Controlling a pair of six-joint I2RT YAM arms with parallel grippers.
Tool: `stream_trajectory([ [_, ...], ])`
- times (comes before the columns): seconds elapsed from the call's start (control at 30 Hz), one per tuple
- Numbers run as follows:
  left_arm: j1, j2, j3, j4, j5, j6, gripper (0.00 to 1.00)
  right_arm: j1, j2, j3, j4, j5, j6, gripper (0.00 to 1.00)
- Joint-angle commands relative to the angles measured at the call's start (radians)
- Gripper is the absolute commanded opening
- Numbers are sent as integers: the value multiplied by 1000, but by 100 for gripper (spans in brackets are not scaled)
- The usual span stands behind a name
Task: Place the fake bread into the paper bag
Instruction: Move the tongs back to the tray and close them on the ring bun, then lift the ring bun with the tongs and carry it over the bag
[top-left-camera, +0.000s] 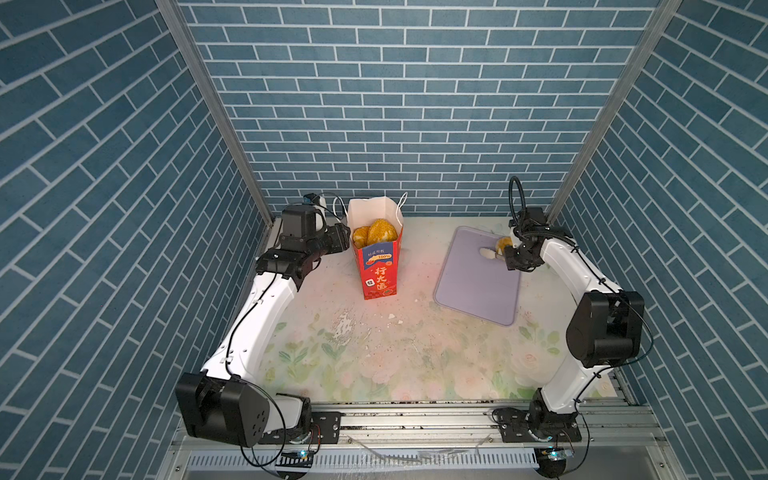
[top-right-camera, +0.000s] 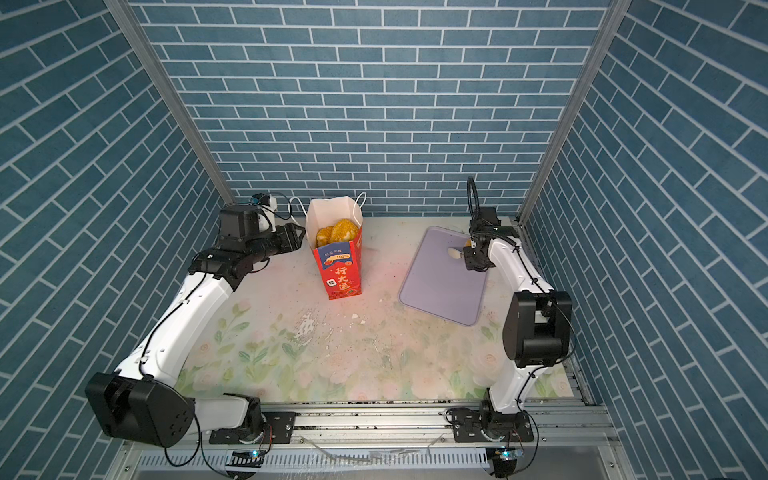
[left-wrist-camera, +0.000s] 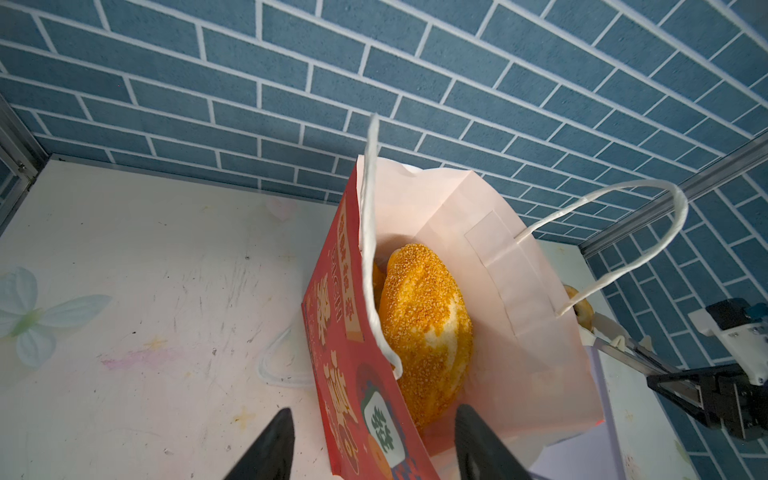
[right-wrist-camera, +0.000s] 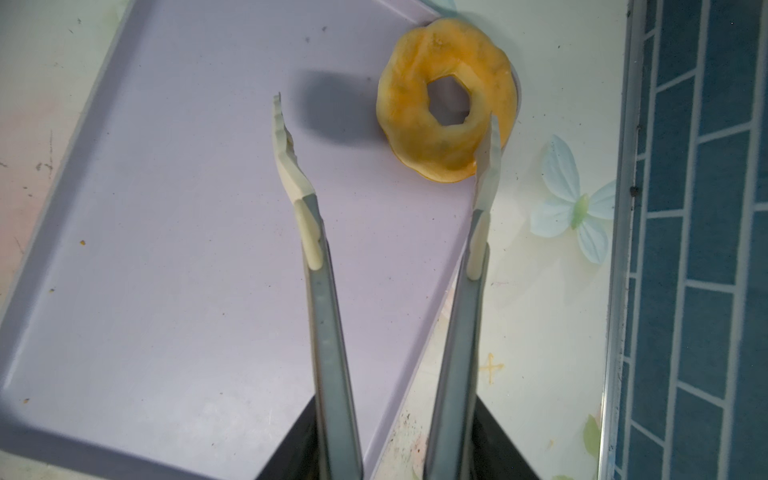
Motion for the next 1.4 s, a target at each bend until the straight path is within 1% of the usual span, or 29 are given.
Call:
stream_trajectory([
  [0.0, 6, -17, 11, -9, -14, 11, 63, -3, 9, 57, 31, -11, -33, 47],
  [0.2, 5, -10, 16, -7, -17, 4, 63, -2, -1, 61, 46, -5, -44, 45],
  [0.33, 5, -1, 21, -6, -14, -2, 63, -2, 0, 78, 39, -25, -54, 44],
  [0.53, 5, 4, 21, -4, -11, -7, 63, -2, 67, 108, 14, -34, -69, 43],
  [0.73, 5, -3, 18, -7, -19, -6, 63, -2, 106, 118, -21, -32, -48, 40],
  [0.83, 5, -2, 20, -9, -19, -6, 63, 3, 96, 124, -56, -27, -25, 38],
  [1.0, 5, 8, 24, 1, -10, -9, 63, 40, 55, 93, -74, -73, -25, 35],
  [1.13, 3, 9, 22, 3, -7, -11, 63, 79, 42, 83, -98, -76, -12, 35],
  [1.2, 4, 6, 22, 2, -6, -11, 63, 87, 42, 77, -99, -61, 0, 37],
  [1.3, 4, 5, 23, 2, -5, -9, 63, 88, 63, 80, -100, -16, 13, 39],
  [1.37, 4, 5, 25, 2, -4, -9, 63, 90, 85, 94, -112, -9, 10, 39],
])
